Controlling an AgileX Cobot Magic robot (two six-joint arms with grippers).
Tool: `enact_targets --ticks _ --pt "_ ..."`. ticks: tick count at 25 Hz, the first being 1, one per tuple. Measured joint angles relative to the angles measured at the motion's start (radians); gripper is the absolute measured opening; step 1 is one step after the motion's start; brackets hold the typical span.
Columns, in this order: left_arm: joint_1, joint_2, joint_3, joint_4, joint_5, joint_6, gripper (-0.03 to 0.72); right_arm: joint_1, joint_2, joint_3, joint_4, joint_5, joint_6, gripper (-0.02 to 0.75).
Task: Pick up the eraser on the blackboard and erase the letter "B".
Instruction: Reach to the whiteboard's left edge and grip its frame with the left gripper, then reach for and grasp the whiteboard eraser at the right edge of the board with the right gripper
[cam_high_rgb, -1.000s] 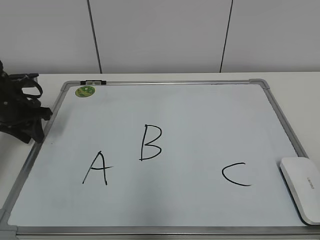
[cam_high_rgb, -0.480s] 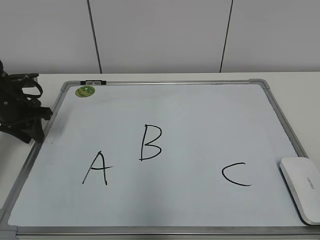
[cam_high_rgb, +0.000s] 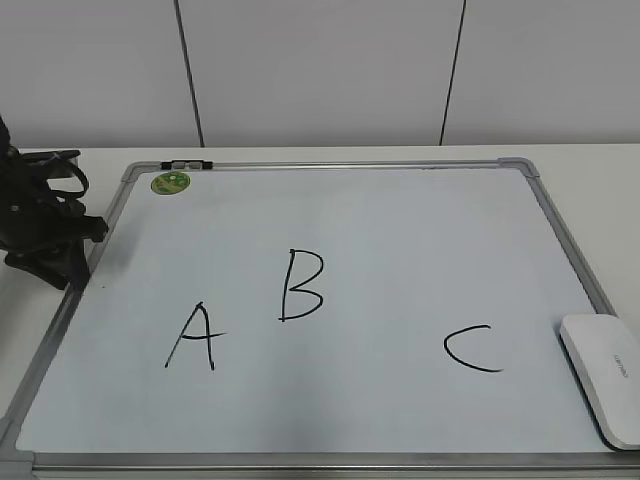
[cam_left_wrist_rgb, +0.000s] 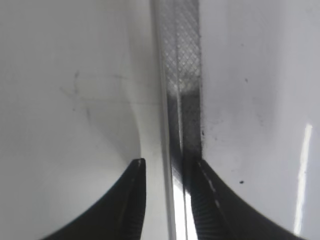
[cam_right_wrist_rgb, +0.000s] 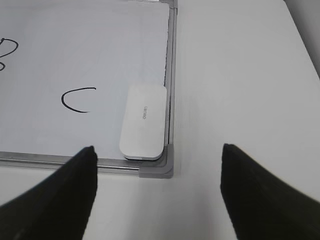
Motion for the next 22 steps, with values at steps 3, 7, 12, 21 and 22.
enact_targets --ticks 3,7,12,21,22 --pt "0.0 0.0 -0.002 -0.007 0.003 0.0 0.048 0.0 0.0 0.0 0.0 0.0 0.0 0.591" --pt "0.0 0.0 -0.002 -0.016 0.005 -0.004 0.013 0.0 0.0 0.0 0.0 0.0 0.0 0.591" --pt "0.0 0.0 -0.002 -0.016 0.006 -0.005 0.012 0.0 0.0 0.0 0.0 0.0 0.0 0.591" --pt "0.0 0.0 -0.002 -0.016 0.007 -0.006 0.011 0.0 0.109 -0.044 0.004 0.0 0.0 0.591" --pt "0.0 0.0 -0.002 -0.016 0.007 -0.006 0.011 0.0 0.147 -0.058 0.006 0.0 0.0 0.591"
